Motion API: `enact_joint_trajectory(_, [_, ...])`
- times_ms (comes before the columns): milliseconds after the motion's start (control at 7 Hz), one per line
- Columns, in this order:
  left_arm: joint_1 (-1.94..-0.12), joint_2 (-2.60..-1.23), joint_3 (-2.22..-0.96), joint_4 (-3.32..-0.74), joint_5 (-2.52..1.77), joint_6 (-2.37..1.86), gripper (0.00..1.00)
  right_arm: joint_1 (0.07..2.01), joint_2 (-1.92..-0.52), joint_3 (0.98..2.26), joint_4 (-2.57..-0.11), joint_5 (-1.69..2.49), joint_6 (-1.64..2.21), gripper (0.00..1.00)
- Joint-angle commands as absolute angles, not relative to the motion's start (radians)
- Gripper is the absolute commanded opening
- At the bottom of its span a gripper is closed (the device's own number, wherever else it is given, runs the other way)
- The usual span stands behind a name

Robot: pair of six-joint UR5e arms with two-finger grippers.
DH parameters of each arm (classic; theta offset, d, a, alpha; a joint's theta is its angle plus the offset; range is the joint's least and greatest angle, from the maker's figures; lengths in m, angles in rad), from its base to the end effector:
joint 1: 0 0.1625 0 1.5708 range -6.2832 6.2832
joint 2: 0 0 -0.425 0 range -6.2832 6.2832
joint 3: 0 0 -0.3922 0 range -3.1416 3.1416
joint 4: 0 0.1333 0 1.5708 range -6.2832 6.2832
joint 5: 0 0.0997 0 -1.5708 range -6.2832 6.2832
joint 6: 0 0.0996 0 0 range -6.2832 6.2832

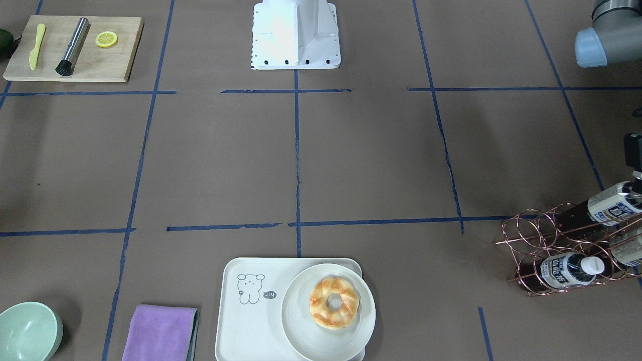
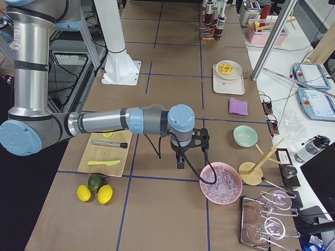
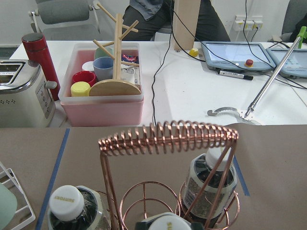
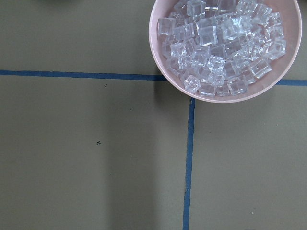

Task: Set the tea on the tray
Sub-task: 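Reach the left gripper into the copper rack and grasp the dark tea bottle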

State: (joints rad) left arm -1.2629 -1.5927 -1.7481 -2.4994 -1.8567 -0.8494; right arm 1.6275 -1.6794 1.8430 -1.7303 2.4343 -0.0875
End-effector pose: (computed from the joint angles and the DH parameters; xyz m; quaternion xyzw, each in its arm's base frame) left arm 0.0582 -0.5301 0.4607 0.3771 0.3901 -0.1504 0.8264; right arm 0.0825 -0.4369 0.5854 0.0320 -0.4172 -0.0148 0.9081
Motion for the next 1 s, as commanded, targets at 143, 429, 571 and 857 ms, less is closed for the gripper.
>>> enact_joint_trajectory(143, [-1.360,-1.527,-1.987,-2.288,-1.968,-0.786,0.00,1.628,-1.683,1.844,-1.730,2.434,-0.087,1.00])
enact_joint_trajectory(429, [-1.353,-1.467,-2.138,-2.186,-1.962,-0.796,0.00,1.628,-1.681,1.842,-1.730,2.437,-0.087,1.00])
enact_joint_trajectory(571, [-1.307,-1.471,-2.147,-2.175,-1.950,-0.807,0.00,1.628,-1.678,1.845,-1.730,2.437,-0.087,1.00])
enact_joint_trajectory(857, [-1.067,-1.523,-2.245,-2.025,-1.734,-0.923,0.00,1.628,-1.678,1.847,-1.732,2.439,-0.087,1.00])
